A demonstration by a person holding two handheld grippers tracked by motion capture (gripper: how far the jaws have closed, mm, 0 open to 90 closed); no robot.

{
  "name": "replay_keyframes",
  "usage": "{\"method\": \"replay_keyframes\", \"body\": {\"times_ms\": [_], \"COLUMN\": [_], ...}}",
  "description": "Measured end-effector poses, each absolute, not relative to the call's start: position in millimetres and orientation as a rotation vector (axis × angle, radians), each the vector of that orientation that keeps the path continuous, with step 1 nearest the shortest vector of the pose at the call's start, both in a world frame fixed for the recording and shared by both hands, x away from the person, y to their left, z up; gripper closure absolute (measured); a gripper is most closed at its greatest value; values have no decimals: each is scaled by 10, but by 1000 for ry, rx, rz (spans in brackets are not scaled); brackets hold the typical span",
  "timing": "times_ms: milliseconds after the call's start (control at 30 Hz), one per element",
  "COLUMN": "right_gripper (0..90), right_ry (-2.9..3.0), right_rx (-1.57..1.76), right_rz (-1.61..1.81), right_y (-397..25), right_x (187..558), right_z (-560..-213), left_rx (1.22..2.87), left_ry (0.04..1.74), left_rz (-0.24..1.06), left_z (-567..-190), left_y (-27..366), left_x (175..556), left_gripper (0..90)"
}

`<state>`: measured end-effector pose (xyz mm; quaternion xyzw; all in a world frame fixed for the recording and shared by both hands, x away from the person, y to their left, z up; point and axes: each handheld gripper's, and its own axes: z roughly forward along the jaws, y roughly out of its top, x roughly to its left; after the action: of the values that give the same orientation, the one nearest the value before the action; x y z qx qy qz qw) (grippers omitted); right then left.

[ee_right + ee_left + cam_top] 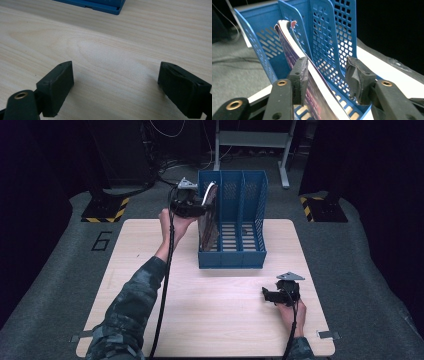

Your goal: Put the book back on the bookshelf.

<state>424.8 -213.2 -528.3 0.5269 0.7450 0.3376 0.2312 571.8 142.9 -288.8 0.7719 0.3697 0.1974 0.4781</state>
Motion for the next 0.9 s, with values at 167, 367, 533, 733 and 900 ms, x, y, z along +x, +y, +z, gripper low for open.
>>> {"method": "replay_keyframes", "body": {"times_ms": [167, 367, 533, 733, 900], "right_gripper": [129, 130, 131, 133, 136], "right_ry": [2048, 2060, 2058, 2057, 2054], "right_rx": [1449, 1444, 1442, 1442, 1450], "right_rz": [929, 923, 928, 929, 935], "right_y": [-2132, -2138, -2140, -2138, -2137], "right_x": [4249, 4247, 4246, 4246, 4241], "right_z": [-5283, -5279, -5280, -5280, -5279], "left_rx": [1913, 1945, 1970, 1978, 1942], "left_ry": [954, 994, 1006, 1029, 1048], "left_rz": [420, 432, 451, 476, 478], "left_z": [-2871, -2882, -2869, -2856, -2871], "left_y": [1422, 1366, 1321, 1316, 1308], "left_x": [5924, 5971, 5957, 5915, 5884], "left_gripper": [503, 607, 708, 815, 838]}}
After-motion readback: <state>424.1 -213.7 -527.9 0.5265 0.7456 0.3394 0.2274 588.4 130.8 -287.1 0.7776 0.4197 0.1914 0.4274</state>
